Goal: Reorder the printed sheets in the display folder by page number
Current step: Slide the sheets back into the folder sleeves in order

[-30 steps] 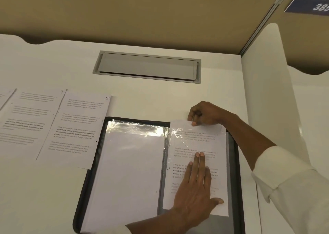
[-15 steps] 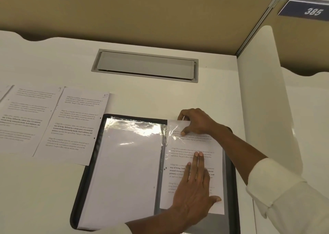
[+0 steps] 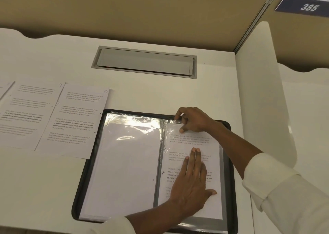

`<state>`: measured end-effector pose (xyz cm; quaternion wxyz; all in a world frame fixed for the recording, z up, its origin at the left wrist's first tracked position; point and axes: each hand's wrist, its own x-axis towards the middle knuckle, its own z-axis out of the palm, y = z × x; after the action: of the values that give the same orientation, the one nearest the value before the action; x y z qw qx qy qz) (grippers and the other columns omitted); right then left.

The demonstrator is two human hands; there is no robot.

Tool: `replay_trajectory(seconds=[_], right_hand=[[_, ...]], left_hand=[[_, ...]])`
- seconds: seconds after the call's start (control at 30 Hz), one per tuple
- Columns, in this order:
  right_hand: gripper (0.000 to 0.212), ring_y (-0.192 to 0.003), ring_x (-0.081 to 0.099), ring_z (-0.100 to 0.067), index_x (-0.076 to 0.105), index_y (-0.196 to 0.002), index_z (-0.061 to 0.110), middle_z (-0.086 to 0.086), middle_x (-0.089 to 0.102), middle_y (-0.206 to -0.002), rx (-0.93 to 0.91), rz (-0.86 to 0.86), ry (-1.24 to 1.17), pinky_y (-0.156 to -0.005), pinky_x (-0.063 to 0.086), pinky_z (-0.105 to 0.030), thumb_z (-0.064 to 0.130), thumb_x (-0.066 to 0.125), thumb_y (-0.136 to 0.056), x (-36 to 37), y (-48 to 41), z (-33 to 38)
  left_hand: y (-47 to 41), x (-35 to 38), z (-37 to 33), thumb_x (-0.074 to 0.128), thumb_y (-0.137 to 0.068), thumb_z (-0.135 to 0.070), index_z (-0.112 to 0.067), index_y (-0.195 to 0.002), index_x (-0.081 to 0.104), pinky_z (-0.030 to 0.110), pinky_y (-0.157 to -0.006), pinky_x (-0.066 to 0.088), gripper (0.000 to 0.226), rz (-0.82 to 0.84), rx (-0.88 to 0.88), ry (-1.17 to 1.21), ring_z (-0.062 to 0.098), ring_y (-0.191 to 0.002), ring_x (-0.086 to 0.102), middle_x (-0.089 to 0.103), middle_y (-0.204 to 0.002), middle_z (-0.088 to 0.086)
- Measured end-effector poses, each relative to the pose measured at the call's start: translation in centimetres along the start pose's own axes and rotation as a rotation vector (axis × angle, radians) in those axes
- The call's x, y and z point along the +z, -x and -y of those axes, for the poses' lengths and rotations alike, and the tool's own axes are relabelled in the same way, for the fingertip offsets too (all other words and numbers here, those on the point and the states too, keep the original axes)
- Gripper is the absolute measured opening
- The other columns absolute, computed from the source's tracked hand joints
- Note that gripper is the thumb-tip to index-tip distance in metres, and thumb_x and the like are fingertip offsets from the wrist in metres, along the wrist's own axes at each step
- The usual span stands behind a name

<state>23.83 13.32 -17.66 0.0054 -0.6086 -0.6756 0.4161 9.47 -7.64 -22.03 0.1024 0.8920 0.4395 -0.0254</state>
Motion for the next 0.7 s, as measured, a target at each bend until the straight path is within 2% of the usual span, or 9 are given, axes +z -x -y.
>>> replay_trajectory(seconds=[0.1, 0.23, 0.33, 0.43, 0.47, 0.57, 0.63, 0.7], right_hand=[[0.036, -0.082, 0.062, -0.004, 0.068, -0.114, 0.028, 0.009, 0.071, -0.078, 0.005, -0.002, -0.063, -0.081, 0.047, -0.033, 0.024, 0.088, -0.085, 0.0, 0.4, -0.1], [0.050, -0.085, 0.064, -0.005, 0.067, -0.112, 0.027, 0.009, 0.073, -0.089, 0.015, -0.051, -0.064, -0.077, 0.047, -0.030, 0.029, 0.096, -0.072, 0.0, 1.0, 0.1], [0.046, -0.079, 0.067, -0.003, 0.067, -0.112, 0.025, 0.010, 0.076, -0.078, 0.007, -0.055, -0.076, -0.078, 0.047, -0.031, 0.019, 0.094, -0.075, 0.5, 1.1, -0.1], [0.041, -0.066, 0.059, 0.002, 0.065, -0.119, 0.025, 0.017, 0.064, -0.059, -0.002, -0.036, -0.103, -0.082, 0.049, -0.034, 0.015, 0.087, -0.085, 1.0, 1.4, -0.2], [0.042, -0.067, 0.058, 0.003, 0.064, -0.120, 0.026, 0.016, 0.063, -0.059, -0.005, -0.032, -0.115, -0.081, 0.048, -0.034, 0.017, 0.087, -0.086, 1.0, 1.5, -0.2], [0.058, -0.088, 0.064, -0.002, 0.062, -0.123, 0.028, 0.007, 0.075, -0.081, 0.005, 0.005, -0.144, -0.080, 0.046, -0.030, 0.027, 0.095, -0.075, 0.8, 1.8, 0.0], [0.068, -0.085, 0.065, -0.004, 0.062, -0.123, 0.029, 0.006, 0.073, -0.085, -0.001, 0.010, -0.099, -0.076, 0.046, -0.029, 0.025, 0.099, -0.067, 0.7, 2.0, 0.0], [0.067, -0.073, 0.063, 0.002, 0.062, -0.123, 0.027, 0.010, 0.070, -0.077, -0.010, 0.005, -0.071, -0.071, 0.043, -0.027, 0.019, 0.098, -0.068, 0.7, 2.1, 0.2]], left_hand=[[0.0, -0.1, 0.0, 0.053, -0.085, -0.086, -0.008, -0.151, 0.048, 0.054, -0.123, 0.023, 0.102, 0.010, -0.005, -0.007, 0.041, -0.157, 0.028, 0.021, -0.172, 0.023], [0.1, -0.2, 0.0, 0.050, -0.089, -0.084, -0.005, -0.152, 0.048, 0.054, -0.124, 0.017, 0.101, 0.005, 0.008, -0.025, 0.042, -0.159, 0.019, 0.015, -0.172, 0.025], [0.3, 0.0, 0.0, 0.049, -0.090, -0.084, -0.004, -0.153, 0.046, 0.054, -0.125, 0.016, 0.102, 0.007, 0.015, -0.036, 0.042, -0.160, 0.016, 0.013, -0.173, 0.026], [0.5, 0.3, -0.1, 0.048, -0.090, -0.084, -0.006, -0.155, 0.044, 0.055, -0.125, 0.015, 0.103, 0.013, 0.013, -0.033, 0.042, -0.160, 0.014, 0.010, -0.173, 0.024], [0.6, 0.4, -0.1, 0.047, -0.090, -0.084, -0.005, -0.156, 0.042, 0.055, -0.126, 0.017, 0.103, 0.014, 0.015, -0.030, 0.042, -0.160, 0.014, 0.009, -0.174, 0.024], [0.7, 0.4, -0.1, 0.044, -0.092, -0.084, -0.004, -0.157, 0.037, 0.056, -0.126, 0.021, 0.103, 0.015, 0.020, -0.022, 0.043, -0.160, 0.014, 0.007, -0.174, 0.025], [0.8, 0.4, -0.2, 0.044, -0.092, -0.084, -0.004, -0.158, 0.034, 0.056, -0.126, 0.019, 0.104, 0.021, 0.022, -0.019, 0.042, -0.161, 0.011, 0.005, -0.174, 0.025], [0.7, 0.6, -0.3, 0.043, -0.093, -0.083, -0.004, -0.159, 0.031, 0.057, -0.127, 0.016, 0.104, 0.025, 0.026, -0.011, 0.042, -0.161, 0.007, 0.001, -0.174, 0.024]])
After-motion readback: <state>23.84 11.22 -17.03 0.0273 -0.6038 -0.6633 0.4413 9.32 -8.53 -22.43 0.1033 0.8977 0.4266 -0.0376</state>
